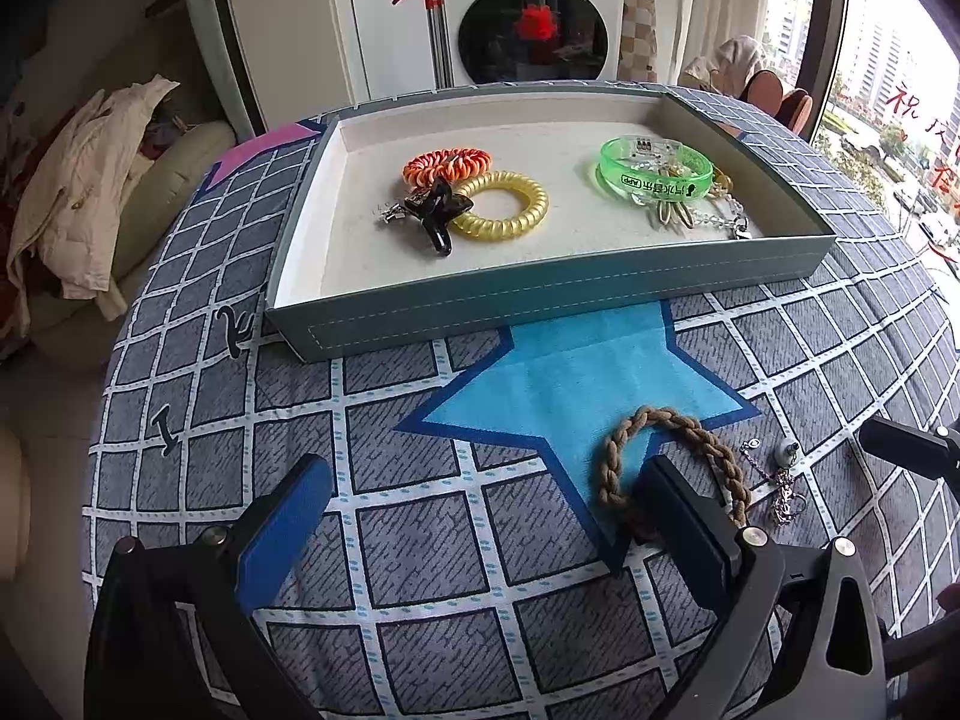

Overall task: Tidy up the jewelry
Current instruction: 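Grasp the silver charm with the right gripper while the left grasps the braided brown bracelet, then carry the braided bracelet and silver charm over the tray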

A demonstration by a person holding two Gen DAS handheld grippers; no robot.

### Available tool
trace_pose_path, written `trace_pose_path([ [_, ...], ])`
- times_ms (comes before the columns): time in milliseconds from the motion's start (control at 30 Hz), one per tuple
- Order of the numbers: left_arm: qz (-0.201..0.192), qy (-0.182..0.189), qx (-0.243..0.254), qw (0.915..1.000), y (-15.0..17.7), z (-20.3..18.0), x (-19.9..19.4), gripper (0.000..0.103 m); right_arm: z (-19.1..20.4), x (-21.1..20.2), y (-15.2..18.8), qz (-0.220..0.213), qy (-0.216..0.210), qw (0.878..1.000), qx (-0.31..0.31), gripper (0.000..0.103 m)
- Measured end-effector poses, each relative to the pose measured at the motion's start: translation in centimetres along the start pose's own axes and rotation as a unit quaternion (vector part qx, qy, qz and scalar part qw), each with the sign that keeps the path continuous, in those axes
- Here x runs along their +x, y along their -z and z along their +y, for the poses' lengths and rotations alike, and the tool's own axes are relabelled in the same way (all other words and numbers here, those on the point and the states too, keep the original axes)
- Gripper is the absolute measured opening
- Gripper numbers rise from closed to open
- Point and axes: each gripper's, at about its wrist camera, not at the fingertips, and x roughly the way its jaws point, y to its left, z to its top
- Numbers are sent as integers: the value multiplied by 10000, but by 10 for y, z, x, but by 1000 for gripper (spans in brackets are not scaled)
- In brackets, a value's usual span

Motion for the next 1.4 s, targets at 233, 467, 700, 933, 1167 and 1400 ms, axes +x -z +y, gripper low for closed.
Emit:
trace_pose_path([
  [233,-55,-69,78,9999,-4,3,2,103,7,6,-8,-123,-2,9998,-184,68],
  [467,-10,-5,34,10000,-3,7,2,103,15,5,-11,-202,-87,9992,-340,32],
  [700,50,305,96,9995,-4,-3,-1,95,8,2,-9,-211,-15,9996,-177,12],
  [933,41,601,458,9971,-4,-18,-8,49,6,1,-9,-222,-27,9997,-102,12],
  [1167,73,1003,298,9945,-2,-12,-11,26,4,0,-9,-207,-24,9998,-1,12],
  [1400,6,1127,63,9936,2,3,-21,26,-9,-9,-12,-233,-112,9990,371,12],
])
